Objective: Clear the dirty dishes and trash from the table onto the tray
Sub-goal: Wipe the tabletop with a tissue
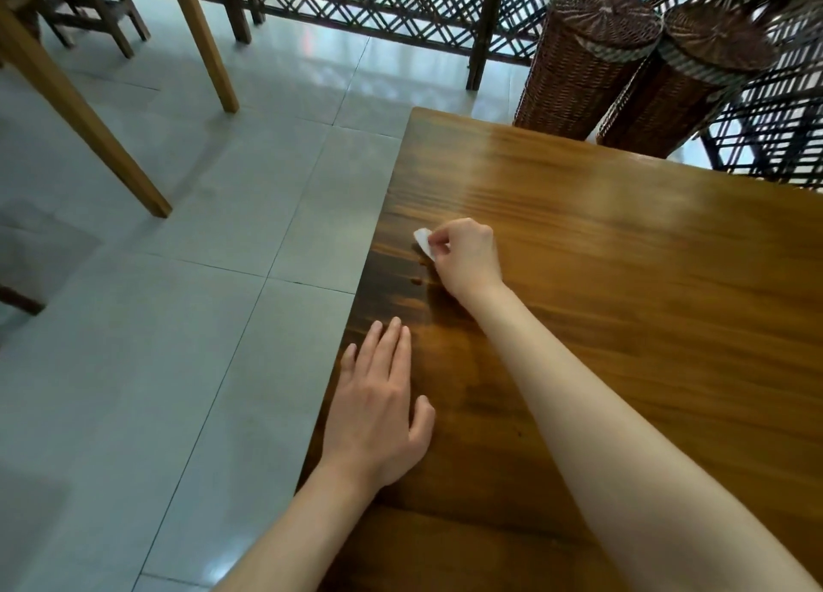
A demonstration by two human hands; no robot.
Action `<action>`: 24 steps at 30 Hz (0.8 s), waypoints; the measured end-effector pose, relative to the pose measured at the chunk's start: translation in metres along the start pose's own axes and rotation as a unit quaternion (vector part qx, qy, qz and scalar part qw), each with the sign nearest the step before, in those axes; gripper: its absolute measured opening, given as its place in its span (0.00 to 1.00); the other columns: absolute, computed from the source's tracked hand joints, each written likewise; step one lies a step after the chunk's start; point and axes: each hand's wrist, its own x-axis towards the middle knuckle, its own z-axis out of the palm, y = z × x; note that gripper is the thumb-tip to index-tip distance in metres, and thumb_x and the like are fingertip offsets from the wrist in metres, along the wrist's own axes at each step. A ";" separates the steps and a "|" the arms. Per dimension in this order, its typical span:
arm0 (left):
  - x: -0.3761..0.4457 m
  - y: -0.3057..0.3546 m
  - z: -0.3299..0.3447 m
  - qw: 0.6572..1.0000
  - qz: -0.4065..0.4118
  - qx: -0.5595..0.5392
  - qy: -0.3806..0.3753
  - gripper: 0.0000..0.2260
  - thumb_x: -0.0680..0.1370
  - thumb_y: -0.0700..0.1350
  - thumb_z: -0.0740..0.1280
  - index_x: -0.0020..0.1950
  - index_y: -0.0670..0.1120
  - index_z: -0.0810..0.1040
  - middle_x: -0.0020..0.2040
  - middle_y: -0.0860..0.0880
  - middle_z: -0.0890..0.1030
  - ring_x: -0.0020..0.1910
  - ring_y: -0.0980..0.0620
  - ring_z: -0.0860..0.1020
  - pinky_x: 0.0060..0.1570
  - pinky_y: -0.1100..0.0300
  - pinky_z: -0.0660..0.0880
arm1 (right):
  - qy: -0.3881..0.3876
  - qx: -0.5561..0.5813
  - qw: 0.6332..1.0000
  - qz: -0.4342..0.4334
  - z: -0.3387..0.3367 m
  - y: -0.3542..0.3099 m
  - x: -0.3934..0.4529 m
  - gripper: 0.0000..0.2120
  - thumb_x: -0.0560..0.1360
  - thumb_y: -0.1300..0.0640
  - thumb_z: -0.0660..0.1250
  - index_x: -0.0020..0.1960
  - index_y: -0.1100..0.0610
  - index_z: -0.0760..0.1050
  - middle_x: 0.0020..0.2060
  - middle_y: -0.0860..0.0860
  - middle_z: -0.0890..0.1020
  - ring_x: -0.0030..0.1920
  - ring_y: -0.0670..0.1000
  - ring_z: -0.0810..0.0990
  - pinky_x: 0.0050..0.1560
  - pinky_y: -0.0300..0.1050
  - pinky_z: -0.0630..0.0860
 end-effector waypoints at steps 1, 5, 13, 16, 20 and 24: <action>0.000 0.000 0.000 1.000 0.001 0.002 0.001 0.29 0.74 0.57 0.54 0.73 0.45 0.64 0.73 0.47 0.66 0.73 0.46 0.62 0.69 0.50 0.53 | -0.014 -0.005 1.000 -0.024 0.002 -0.002 -0.005 0.07 0.75 0.63 0.65 0.47 0.59 0.82 0.48 0.54 0.81 0.49 0.51 0.78 0.49 0.41 0.74; -0.001 0.000 0.000 1.000 0.004 0.007 0.007 0.29 0.74 0.55 0.55 0.71 0.43 0.67 0.70 0.45 0.69 0.70 0.45 0.66 0.67 0.46 0.55 | -0.055 -0.001 0.993 -0.104 0.005 -0.005 -0.027 0.07 0.74 0.65 0.66 0.47 0.60 0.82 0.47 0.53 0.81 0.50 0.50 0.77 0.52 0.41 0.75; 0.000 0.001 -0.003 1.000 0.004 0.000 0.002 0.28 0.74 0.54 0.58 0.72 0.44 0.66 0.72 0.45 0.68 0.72 0.45 0.64 0.69 0.47 0.52 | -0.049 -0.028 0.995 -0.077 -0.032 0.029 -0.042 0.09 0.71 0.68 0.65 0.41 0.59 0.82 0.44 0.52 0.82 0.45 0.49 0.76 0.46 0.36 0.69; 0.000 0.001 -0.002 1.000 0.003 -0.003 0.001 0.29 0.74 0.54 0.57 0.73 0.45 0.64 0.73 0.46 0.65 0.73 0.46 0.61 0.69 0.49 0.49 | 0.028 0.006 0.998 -0.058 -0.034 0.019 -0.024 0.06 0.71 0.66 0.68 0.41 0.59 0.83 0.42 0.52 0.81 0.42 0.46 0.75 0.44 0.36 0.70; -0.001 0.001 -0.002 1.000 0.005 -0.008 0.002 0.29 0.74 0.55 0.57 0.73 0.45 0.64 0.73 0.47 0.65 0.73 0.46 0.61 0.69 0.48 0.49 | 0.022 0.016 1.000 -0.016 -0.015 0.003 0.000 0.08 0.74 0.64 0.67 0.51 0.59 0.81 0.50 0.53 0.79 0.50 0.50 0.77 0.48 0.37 0.73; 0.001 -0.001 -0.001 1.000 0.007 -0.001 0.008 0.29 0.73 0.55 0.57 0.72 0.45 0.65 0.72 0.46 0.67 0.72 0.46 0.62 0.69 0.49 0.50 | 0.010 0.020 0.999 0.025 0.000 0.001 0.006 0.09 0.75 0.64 0.65 0.54 0.59 0.80 0.54 0.55 0.80 0.53 0.51 0.78 0.51 0.37 0.70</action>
